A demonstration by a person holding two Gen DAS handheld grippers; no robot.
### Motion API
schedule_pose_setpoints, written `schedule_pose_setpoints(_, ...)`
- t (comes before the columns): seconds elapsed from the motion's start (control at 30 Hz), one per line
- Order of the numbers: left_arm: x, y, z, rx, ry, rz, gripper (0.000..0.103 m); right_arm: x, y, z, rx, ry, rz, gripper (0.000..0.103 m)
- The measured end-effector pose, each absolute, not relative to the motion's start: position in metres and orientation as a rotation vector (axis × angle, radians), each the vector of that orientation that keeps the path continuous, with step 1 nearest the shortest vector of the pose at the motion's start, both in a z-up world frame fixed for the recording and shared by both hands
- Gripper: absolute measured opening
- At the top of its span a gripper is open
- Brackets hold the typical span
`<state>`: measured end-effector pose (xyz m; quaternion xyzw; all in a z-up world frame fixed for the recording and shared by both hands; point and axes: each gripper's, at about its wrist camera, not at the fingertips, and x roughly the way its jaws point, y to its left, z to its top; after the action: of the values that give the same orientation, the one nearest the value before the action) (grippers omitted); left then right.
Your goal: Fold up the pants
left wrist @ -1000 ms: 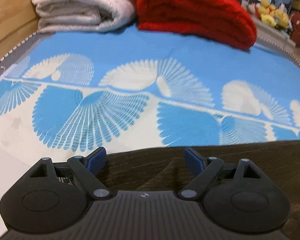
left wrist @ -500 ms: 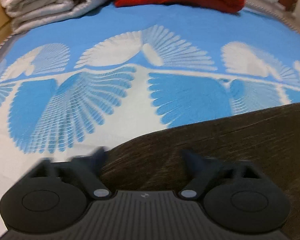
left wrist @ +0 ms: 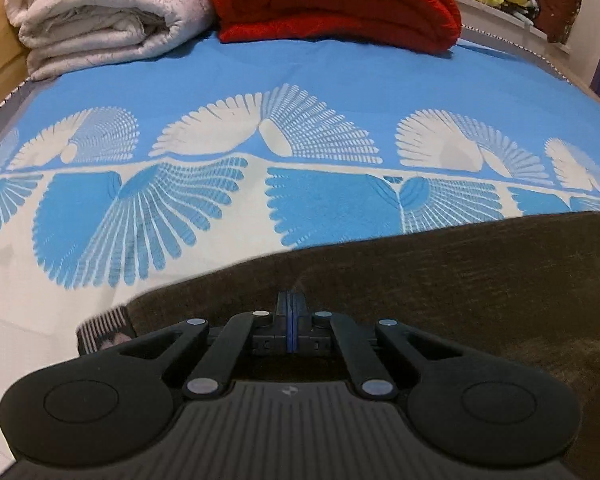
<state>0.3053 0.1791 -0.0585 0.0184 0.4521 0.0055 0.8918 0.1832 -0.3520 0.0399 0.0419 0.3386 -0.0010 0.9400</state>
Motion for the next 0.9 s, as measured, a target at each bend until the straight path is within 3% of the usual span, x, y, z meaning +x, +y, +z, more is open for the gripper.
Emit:
schedule_pose_setpoints(0.13,0.298,0.175,-0.058,0.063,0.93,-0.009,0.002,0.173,-0.344,0.043,0.043,0.688,0.045,0.047)
schedule_pose_setpoints(0.17,0.298,0.175,-0.059,0.059,0.923,-0.015,0.008,0.173,-0.343,0.044,0.027,0.684,0.048,0.047)
schedule_pose_setpoints(0.3,0.308,0.179,-0.061,0.066,0.91,-0.016,0.049,0.179,-0.346,0.043,0.006,0.699,0.012,0.047)
schedule_pose_setpoints(0.43,0.327,0.185,-0.071,0.066,0.918,-0.025,0.059,0.193,-0.355,0.033,0.057,0.796,-0.021,0.047)
schedule_pose_setpoints(0.6,0.35,0.187,-0.081,0.088,0.93,-0.016,0.083,0.209,-0.361,0.013,0.056,0.931,-0.037,0.047)
schedule_pose_setpoints(0.9,0.369,0.179,-0.105,0.125,1.005,-0.058,0.082,0.215,-0.37,-0.005,0.03,1.001,-0.047,0.047)
